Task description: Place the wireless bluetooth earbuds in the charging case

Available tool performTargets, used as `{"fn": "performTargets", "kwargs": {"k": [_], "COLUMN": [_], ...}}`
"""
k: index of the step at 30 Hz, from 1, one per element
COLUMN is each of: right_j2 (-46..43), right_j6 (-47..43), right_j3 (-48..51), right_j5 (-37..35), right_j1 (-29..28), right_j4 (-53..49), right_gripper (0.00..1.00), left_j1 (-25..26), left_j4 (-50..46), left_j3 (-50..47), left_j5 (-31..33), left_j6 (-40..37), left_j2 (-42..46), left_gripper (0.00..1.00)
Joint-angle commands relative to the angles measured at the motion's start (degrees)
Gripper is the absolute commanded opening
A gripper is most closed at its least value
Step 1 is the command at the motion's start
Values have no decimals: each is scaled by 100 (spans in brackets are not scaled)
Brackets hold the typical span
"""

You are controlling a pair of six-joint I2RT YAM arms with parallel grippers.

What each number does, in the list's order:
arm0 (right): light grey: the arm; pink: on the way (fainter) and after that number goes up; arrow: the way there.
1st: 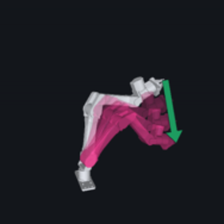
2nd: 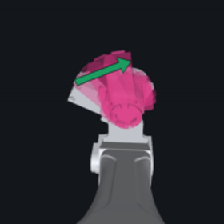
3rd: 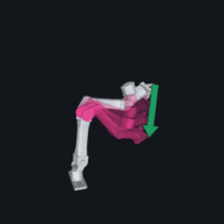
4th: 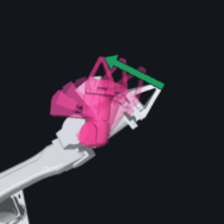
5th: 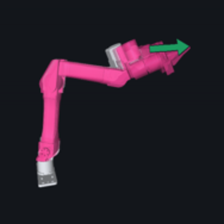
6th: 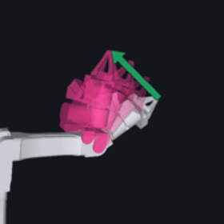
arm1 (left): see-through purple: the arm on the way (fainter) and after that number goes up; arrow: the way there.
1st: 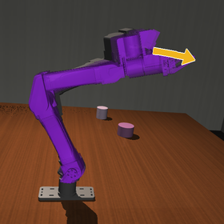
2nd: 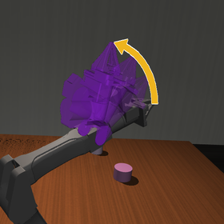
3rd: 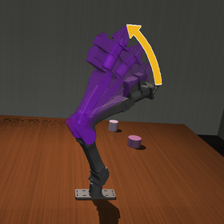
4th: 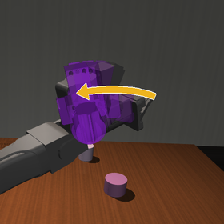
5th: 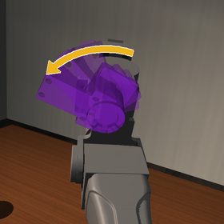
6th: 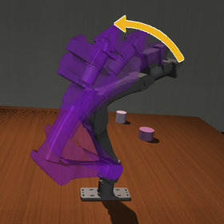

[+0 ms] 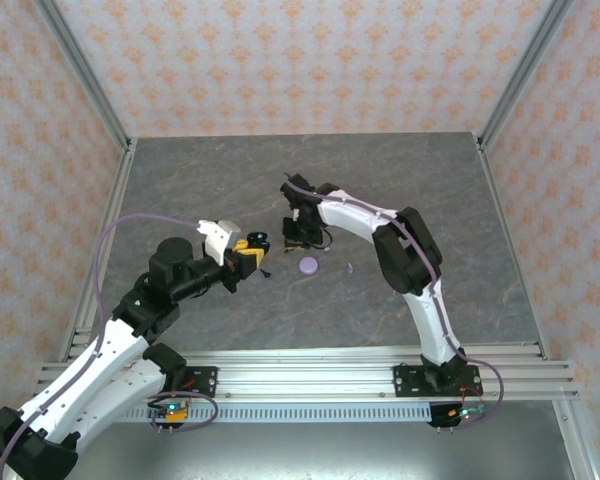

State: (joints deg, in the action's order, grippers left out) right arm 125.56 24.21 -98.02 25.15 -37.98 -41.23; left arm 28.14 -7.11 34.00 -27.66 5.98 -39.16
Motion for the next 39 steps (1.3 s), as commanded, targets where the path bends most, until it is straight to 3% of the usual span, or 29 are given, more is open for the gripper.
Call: {"fn": "performTargets", "kwargs": {"k": [1, 13, 20, 35, 39], "right_j2": [-590, -1434, -1490, -741, -662], "right_j6": [-55, -294, -704, -1153, -1183], "right_j3": [291, 1361, 1679, 1152, 1021], "right_j5": [132, 39, -100, -484, -523], "right_j1": [317, 1381, 1891, 1988, 1990], "right_j4": [272, 321, 109, -347, -428], "right_gripper": [15, 15, 15, 16, 25], "left_j1": [36, 34, 38, 37, 34], "left_j4": [-74, 39, 57, 63, 87], "left_j3": [-78, -35, 17, 2, -7], "left_j5": [137, 157, 156, 191, 198], "left_j6": [-9, 86, 122, 184, 193], "left_j2": [75, -94, -228, -303, -320], "left_gripper": [11, 11, 11, 11, 11]}}
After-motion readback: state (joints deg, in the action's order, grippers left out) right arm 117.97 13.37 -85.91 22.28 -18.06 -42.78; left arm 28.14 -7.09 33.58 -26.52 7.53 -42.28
